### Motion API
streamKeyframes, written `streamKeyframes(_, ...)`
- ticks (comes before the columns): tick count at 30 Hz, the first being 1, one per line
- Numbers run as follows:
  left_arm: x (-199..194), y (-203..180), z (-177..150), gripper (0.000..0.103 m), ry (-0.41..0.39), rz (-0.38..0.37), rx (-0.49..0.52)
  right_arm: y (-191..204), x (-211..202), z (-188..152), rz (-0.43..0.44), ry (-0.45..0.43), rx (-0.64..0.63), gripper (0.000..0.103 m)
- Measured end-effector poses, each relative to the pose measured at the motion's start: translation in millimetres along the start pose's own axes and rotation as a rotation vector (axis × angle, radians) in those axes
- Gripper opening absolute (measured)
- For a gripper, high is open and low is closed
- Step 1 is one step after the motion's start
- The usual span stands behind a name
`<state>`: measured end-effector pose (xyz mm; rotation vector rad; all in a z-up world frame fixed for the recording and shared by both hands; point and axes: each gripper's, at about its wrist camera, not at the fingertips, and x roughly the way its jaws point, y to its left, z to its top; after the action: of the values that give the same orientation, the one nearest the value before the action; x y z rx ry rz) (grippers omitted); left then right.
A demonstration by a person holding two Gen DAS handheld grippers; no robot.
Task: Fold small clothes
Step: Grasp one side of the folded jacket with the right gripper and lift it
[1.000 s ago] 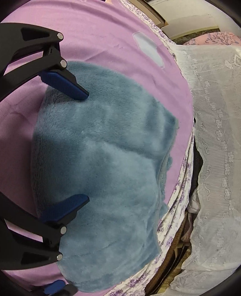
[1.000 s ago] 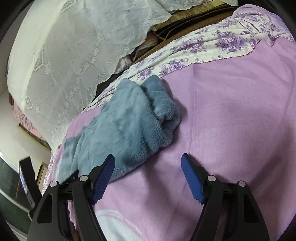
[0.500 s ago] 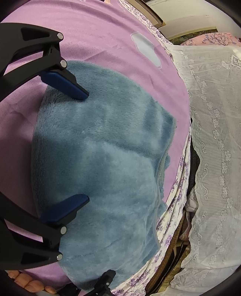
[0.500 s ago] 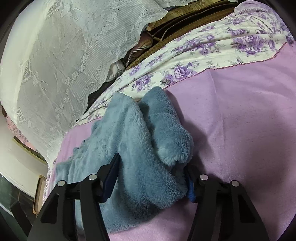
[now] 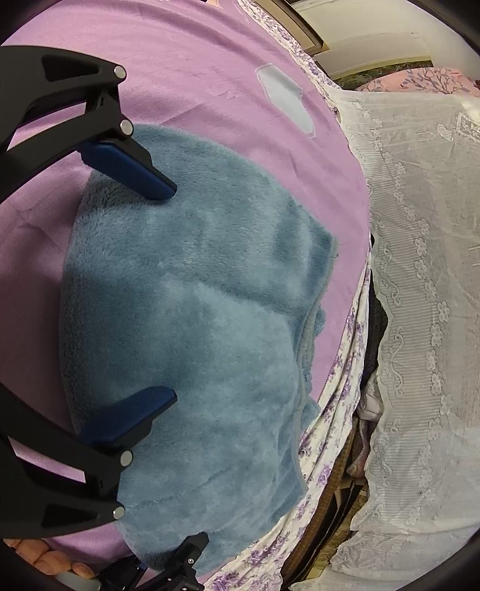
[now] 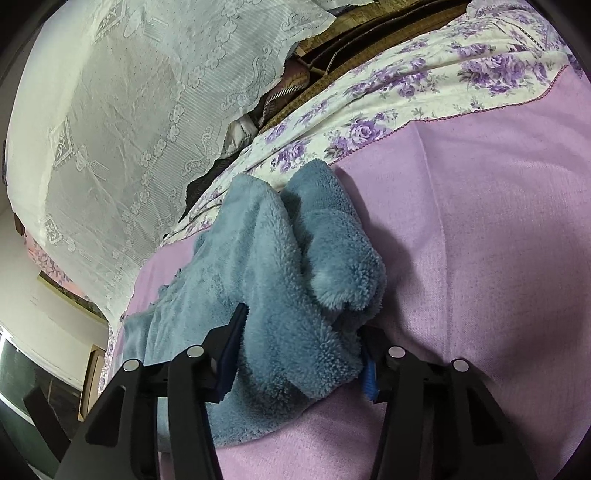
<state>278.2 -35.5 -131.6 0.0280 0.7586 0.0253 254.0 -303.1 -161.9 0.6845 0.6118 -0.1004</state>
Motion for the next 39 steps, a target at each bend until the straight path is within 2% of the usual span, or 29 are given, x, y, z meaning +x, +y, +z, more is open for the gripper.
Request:
streamKeyframes(4,-3,0,2,0.099,-0.026,-0.008,-0.002,2,1,0,-0.012,-0.007,-0.014,0.054)
streamKeyframes(6,-1,0,3,0.099,-0.03,-0.007,0.002,4,1,0,-0.014,-0.013,-0.025,0.049)
streamKeyframes(9,15,-1,5,0.099,0.038,-0.02,0.007,7,0,-1,-0.01,-0.017,-0.038,0.045)
streamKeyframes(11,18,2,6,0.099,0.05,-0.034,-0.004,6,1,0,-0.01,-0.017,-0.036,0.046)
streamKeyframes(15,7,3,7,0.099,0.005,-0.035,-0.005,5,1,0,-0.007,-0.018,-0.012,0.049)
streamKeyframes(19,-6,2,22,0.099,-0.03,-0.048,-0.027,1,1,2,0.002,-0.021,0.014,0.051)
streamKeyframes(24,15,-22,36,0.099,0.041,-0.04,-0.008,-4,4,11,0.029,-0.029,0.058,0.051)
streamKeyframes(25,30,-32,34,0.099,0.084,-0.016,0.021,-5,5,12,0.032,-0.029,0.061,0.051)
streamKeyframes(26,40,-39,29,0.099,0.092,0.017,0.043,-6,6,13,0.038,-0.03,0.065,0.051)
streamKeyframes(30,36,-48,22,0.099,0.034,0.072,0.084,-11,11,19,0.054,-0.037,0.097,0.05)
streamKeyframes(33,36,-46,22,0.099,0.033,0.059,0.07,-9,13,20,0.041,-0.042,0.083,0.048)
streamKeyframes(36,26,-40,20,0.098,0.007,0.036,0.046,-11,12,20,0.069,-0.038,0.099,0.037)
streamKeyframes(39,11,-30,17,0.098,-0.028,0.022,0.041,-11,10,21,0.076,-0.038,0.095,0.035)
